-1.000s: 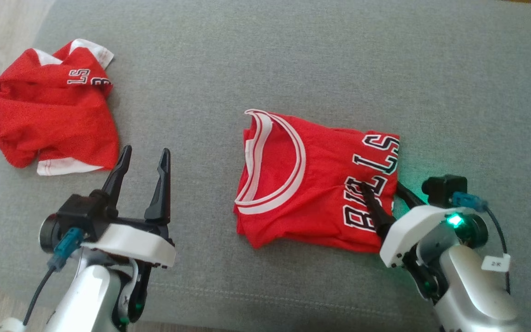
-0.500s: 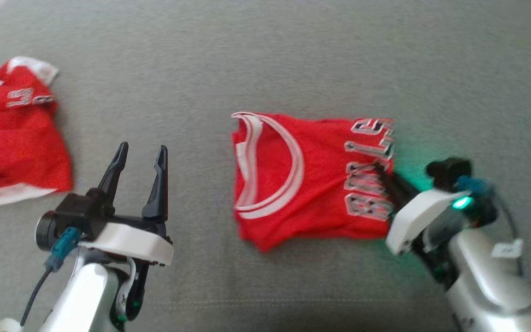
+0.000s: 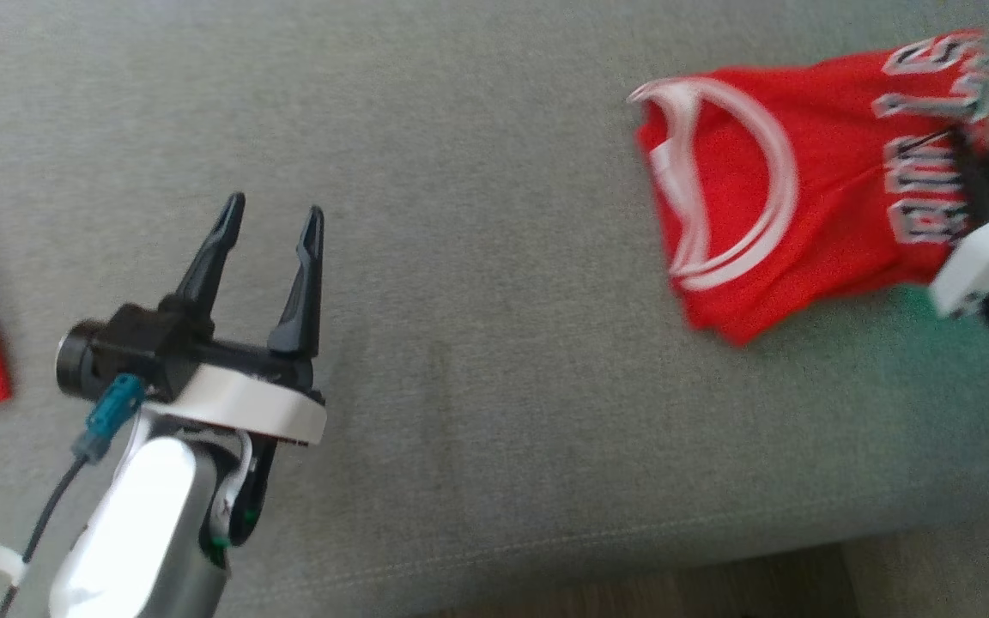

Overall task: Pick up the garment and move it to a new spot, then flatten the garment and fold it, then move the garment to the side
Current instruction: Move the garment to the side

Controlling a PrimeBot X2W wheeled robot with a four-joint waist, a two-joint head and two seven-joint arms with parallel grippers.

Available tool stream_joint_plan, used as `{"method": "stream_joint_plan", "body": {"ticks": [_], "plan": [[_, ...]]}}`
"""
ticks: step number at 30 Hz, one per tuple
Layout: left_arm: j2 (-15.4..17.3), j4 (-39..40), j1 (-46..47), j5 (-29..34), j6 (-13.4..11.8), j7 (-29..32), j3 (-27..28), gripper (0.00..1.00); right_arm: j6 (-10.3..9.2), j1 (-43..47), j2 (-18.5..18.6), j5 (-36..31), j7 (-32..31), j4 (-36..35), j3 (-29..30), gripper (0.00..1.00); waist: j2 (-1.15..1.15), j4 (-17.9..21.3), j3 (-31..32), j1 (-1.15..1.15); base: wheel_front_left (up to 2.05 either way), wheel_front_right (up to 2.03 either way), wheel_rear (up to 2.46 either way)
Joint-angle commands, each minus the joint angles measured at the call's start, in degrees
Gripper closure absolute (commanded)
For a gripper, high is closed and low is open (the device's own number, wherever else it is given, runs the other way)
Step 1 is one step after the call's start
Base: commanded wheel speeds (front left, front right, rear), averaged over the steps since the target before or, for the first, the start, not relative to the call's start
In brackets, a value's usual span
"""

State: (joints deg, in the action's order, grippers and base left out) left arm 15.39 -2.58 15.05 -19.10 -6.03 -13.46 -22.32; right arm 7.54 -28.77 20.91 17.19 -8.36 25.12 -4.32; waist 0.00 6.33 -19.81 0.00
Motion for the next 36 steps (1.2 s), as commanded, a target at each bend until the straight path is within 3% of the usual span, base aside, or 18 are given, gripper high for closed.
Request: {"method": "stream_joint_plan", "body": {"ticks": [1, 13, 30, 31, 32, 33, 36], "plan": [[1.59, 2.1, 2.75, 0.53, 0.12, 0.03, 1.75, 0.0, -0.05, -1.7, 2.06, -0.31, -0.25, -1.81, 0.63, 1.0, 0.0, 1.76, -1.93, 0.0, 0.0, 0.0, 0.0], [2.59, 3.61, 8.41, 2.26, 1.73, 1.58, -0.21, 0.0, -0.05, -9.51, 5.13, -1.31, -0.39, 1.32, 9.13, 1.0, 0.0, 5.59, -8.64, 0.0, 0.0, 0.0, 0.0], [3.99, 4.24, 13.27, 3.39, 2.99, 3.07, -1.62, 0.0, -0.05, -19.14, 1.07, -7.14, 7.29, 14.27, 13.39, 1.0, 0.0, 5.63, -14.36, 0.0, 0.0, 0.0, 0.0], [4.03, 4.21, 13.32, 3.4, 2.97, 3.07, -1.67, 0.0, -0.05, -19.59, 0.8, -7.4, 7.8, 14.99, 13.5, 0.91, 0.0, 5.54, -14.43, 0.0, 0.0, 0.0, 0.0], [4.05, 4.16, 13.39, 3.38, 3.0, 3.04, -1.73, 0.0, -0.05, -19.95, 0.47, -7.57, 8.26, 15.65, 13.48, 0.54, 0.0, 5.44, -14.46, 0.0, 0.0, 0.0, 0.0], [4.12, 3.93, 13.42, 3.25, 2.99, 2.93, -1.71, 0.0, -0.05, -20.43, -0.22, -7.99, 9.44, 16.48, 13.34, 0.0, 0.0, 5.35, -14.35, 0.0, 0.0, 0.0, 0.0], [4.1, 3.36, 13.19, 2.92, 2.92, 2.6, -1.66, 0.0, -0.05, -20.38, -1.0, -8.5, 11.2, 17.24, 13.37, 0.0, 0.0, 5.2, -13.59, 0.0, 0.0, 0.0, 0.0]]}}
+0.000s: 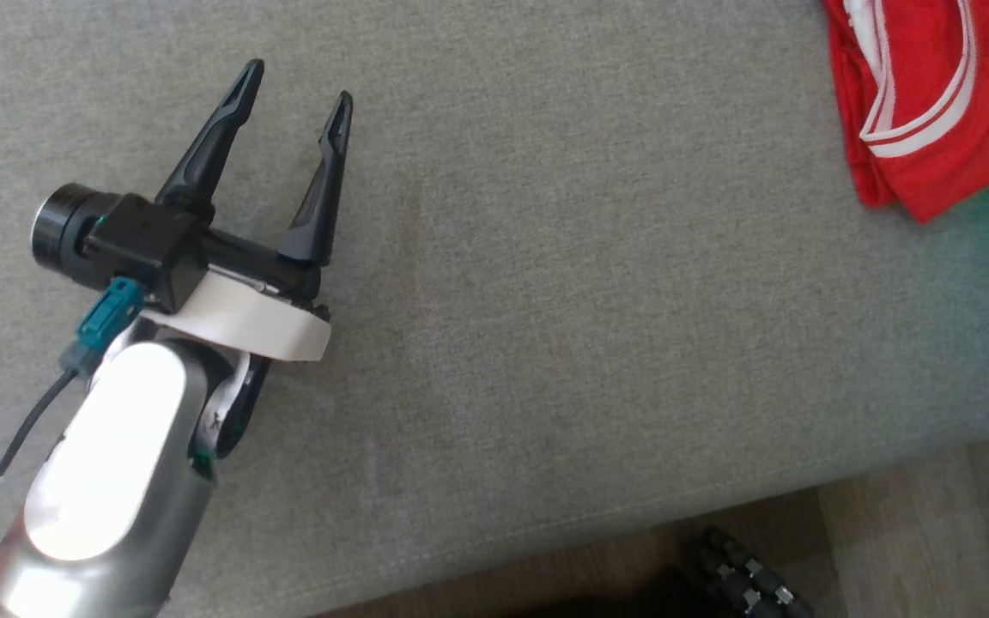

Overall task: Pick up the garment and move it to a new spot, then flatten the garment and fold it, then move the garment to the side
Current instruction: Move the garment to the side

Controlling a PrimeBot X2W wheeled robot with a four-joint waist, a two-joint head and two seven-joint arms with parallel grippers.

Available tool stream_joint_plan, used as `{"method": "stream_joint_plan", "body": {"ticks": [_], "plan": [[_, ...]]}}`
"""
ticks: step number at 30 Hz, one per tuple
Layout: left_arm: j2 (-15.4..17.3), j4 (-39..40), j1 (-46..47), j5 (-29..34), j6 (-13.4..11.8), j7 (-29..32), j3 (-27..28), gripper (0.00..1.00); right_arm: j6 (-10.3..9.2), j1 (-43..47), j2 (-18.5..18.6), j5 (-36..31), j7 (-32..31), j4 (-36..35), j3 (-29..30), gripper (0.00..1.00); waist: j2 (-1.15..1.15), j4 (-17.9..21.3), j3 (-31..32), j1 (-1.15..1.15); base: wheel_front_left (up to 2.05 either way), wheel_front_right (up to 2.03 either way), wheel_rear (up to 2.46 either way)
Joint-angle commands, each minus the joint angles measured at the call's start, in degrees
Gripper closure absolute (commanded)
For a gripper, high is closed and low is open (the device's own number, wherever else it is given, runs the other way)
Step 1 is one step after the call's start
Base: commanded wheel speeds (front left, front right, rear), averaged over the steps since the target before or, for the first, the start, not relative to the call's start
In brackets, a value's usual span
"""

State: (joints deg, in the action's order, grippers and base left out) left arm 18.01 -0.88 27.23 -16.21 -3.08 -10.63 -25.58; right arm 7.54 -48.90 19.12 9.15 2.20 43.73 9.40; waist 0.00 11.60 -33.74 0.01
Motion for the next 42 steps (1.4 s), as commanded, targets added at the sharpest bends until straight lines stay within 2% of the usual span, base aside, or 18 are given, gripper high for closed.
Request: {"method": "stream_joint_plan", "body": {"ticks": [1, 7, 11, 20, 28, 33, 42], "plan": [[1.44, 1.46, 0.83, -0.09, -0.09, -0.4, 1.62, 0.0, -0.05, 0.01, 0.66, -0.59, 1.02, -1.11, -0.07, 0.0, 0.0, -0.13, 0.76, -0.01, 0.0, 0.0, 0.0], [1.14, 0.21, -0.93, -0.92, -0.7, -1.33, 1.91, 0.0, -0.05, 3.4, -0.14, -0.69, 3.77, -2.43, 1.04, 0.0, 0.0, -0.43, 3.96, -0.01, 0.0, 0.0, 0.0], [1.03, -0.64, -3.38, -1.72, -1.54, -1.98, 2.38, 0.0, -0.05, 8.75, -1.31, -0.23, 4.99, -6.56, 2.0, 0.0, 0.0, -0.75, 7.49, -0.01, 0.0, 0.0, 0.0], [1.12, -0.84, -9.82, -3.76, -4.32, -2.79, 4.34, 0.0, -0.05, 22.77, -8.04, 0.15, 2.86, -24.82, -0.54, 0.0, 0.0, -2.32, 15.18, -0.01, 0.0, 0.0, 0.0], [1.25, -0.36, -13.96, -5.19, -5.75, -3.11, 5.37, 0.0, -0.05, 32.68, -13.51, -0.67, -1.15, -37.81, -6.05, 0.0, 0.0, -6.57, 20.14, -0.01, 0.0, 0.0, 0.0], [1.83, -0.11, -16.66, -5.8, -6.7, -3.2, 6.12, 0.0, -0.05, 36.24, -14.99, -1.18, -2.6, -41.35, -8.61, 0.0, 0.0, -8.46, 22.69, -0.01, 0.0, 0.0, 0.0], [2.47, 0.41, -21.28, -6.66, -7.86, -3.15, 6.38, 0.0, -0.05, 41.02, -15.87, -1.52, -3.73, -41.99, -10.4, 0.0, 0.0, -9.89, 27.42, -0.01, 0.0, 0.0, 0.0]]}}
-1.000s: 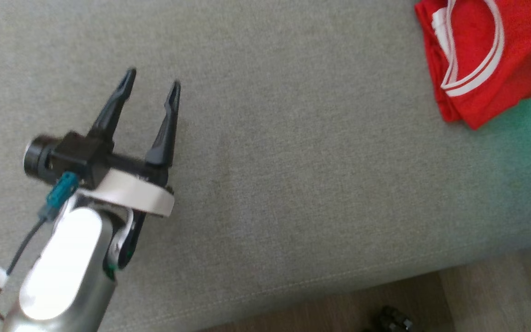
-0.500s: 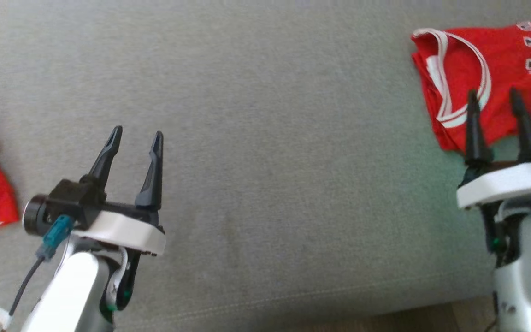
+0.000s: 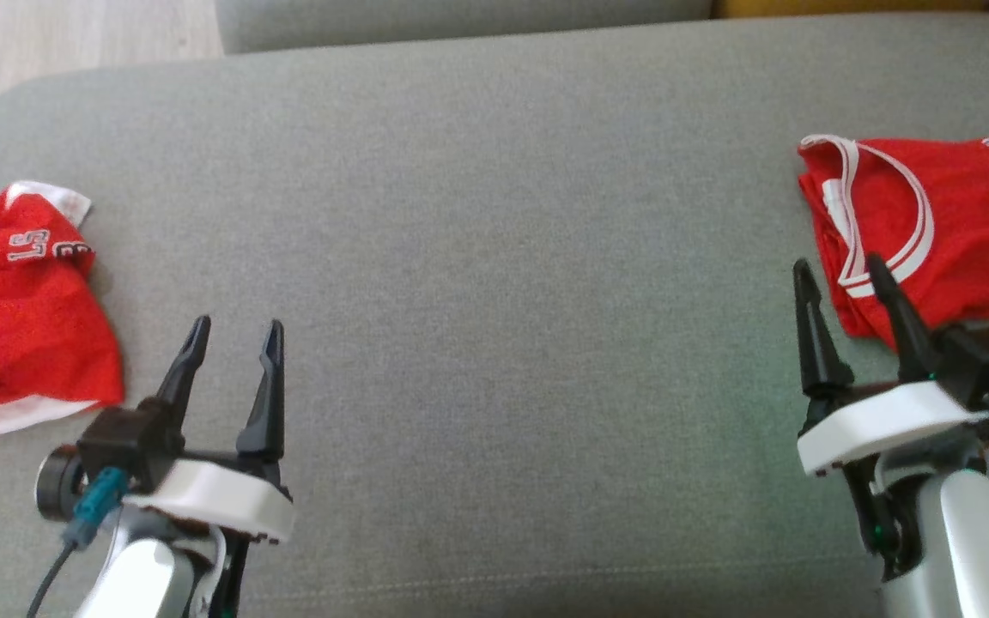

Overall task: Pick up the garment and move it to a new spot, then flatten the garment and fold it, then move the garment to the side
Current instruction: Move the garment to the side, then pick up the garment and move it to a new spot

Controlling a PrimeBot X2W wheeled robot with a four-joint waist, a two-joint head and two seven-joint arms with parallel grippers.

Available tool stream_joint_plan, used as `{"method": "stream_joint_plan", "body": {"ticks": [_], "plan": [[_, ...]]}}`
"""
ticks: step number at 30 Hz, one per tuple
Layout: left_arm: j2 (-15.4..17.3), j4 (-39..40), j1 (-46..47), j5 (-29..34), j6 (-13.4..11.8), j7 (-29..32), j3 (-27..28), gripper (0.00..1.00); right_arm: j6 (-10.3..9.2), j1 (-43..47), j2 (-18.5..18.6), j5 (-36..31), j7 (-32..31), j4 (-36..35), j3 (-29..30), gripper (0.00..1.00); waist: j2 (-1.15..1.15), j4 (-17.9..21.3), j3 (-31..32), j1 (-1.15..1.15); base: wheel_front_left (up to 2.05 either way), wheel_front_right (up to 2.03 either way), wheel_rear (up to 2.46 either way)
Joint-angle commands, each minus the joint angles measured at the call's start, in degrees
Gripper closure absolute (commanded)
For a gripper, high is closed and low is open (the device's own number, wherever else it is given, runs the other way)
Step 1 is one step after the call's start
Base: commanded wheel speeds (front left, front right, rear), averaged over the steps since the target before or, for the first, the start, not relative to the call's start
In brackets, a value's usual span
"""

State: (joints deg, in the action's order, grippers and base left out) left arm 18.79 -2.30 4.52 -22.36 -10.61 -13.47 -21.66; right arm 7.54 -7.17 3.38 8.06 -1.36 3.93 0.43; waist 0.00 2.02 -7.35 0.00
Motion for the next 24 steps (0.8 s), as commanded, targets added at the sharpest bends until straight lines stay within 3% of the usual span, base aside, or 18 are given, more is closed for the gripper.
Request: {"method": "stream_joint_plan", "body": {"ticks": [1, 24], "plan": [[1.71, 1.82, 0.94, -0.58, -0.39, -0.28, 2.36, 0.0, -0.05, -0.24, -0.17, -0.41, -0.24, -2.16, -1.56, 0.0, 0.0, -0.37, 1.55, 0.0, 0.0, 0.0, 0.0], [2.45, 2.47, -3.09, -1.22, -1.91, 0.35, 1.59, 0.0, -0.05, 4.09, -0.41, -0.81, -2.43, -3.05, -2.65, 0.0, 0.0, -0.52, 5.7, 0.0, 0.0, 0.0, 0.0]]}}
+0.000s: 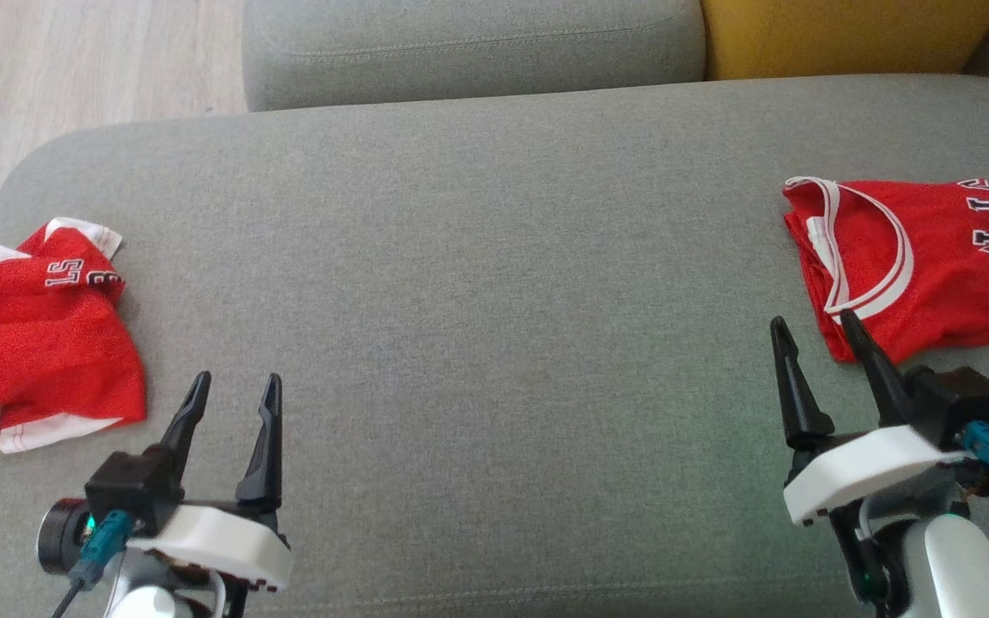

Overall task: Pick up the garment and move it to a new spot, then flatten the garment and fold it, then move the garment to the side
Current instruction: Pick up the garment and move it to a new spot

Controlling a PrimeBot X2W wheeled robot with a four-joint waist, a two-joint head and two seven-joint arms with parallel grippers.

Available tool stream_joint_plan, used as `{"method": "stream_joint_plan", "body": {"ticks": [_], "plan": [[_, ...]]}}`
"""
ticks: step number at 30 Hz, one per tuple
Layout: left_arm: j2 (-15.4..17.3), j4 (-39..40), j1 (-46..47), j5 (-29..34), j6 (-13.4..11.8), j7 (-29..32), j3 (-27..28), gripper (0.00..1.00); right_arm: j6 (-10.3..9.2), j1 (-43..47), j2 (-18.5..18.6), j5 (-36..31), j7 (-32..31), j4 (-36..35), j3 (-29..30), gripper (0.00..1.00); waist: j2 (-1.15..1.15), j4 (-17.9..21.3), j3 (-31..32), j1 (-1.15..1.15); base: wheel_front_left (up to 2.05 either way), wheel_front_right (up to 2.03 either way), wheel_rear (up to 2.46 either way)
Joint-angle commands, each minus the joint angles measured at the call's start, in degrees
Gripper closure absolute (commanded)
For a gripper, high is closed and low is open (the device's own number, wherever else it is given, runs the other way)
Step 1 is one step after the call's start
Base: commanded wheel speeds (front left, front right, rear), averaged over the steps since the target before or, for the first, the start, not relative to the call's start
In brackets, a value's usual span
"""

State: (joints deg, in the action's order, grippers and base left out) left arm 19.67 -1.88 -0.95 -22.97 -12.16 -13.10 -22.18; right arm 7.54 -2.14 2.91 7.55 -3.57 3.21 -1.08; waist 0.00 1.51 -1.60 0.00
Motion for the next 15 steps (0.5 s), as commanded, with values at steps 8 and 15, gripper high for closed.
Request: {"method": "stream_joint_plan", "body": {"ticks": [8, 15], "plan": [[1.68, 2.27, 2.55, -0.65, -0.68, -0.11, 2.02, 0.0, -0.05, -0.92, 0.04, -0.36, -0.25, -2.65, -0.79, 0.0, 0.0, -0.07, -0.17, 0.0, 0.0, 0.0, 0.0], [1.82, 2.26, 2.65, -0.82, -0.95, -0.17, 2.06, 0.0, -0.05, -0.89, 0.02, -0.7, -0.26, -2.95, -0.5, 0.0, 0.0, -0.07, -0.22, 0.0, 0.0, 0.0, 0.0]]}}
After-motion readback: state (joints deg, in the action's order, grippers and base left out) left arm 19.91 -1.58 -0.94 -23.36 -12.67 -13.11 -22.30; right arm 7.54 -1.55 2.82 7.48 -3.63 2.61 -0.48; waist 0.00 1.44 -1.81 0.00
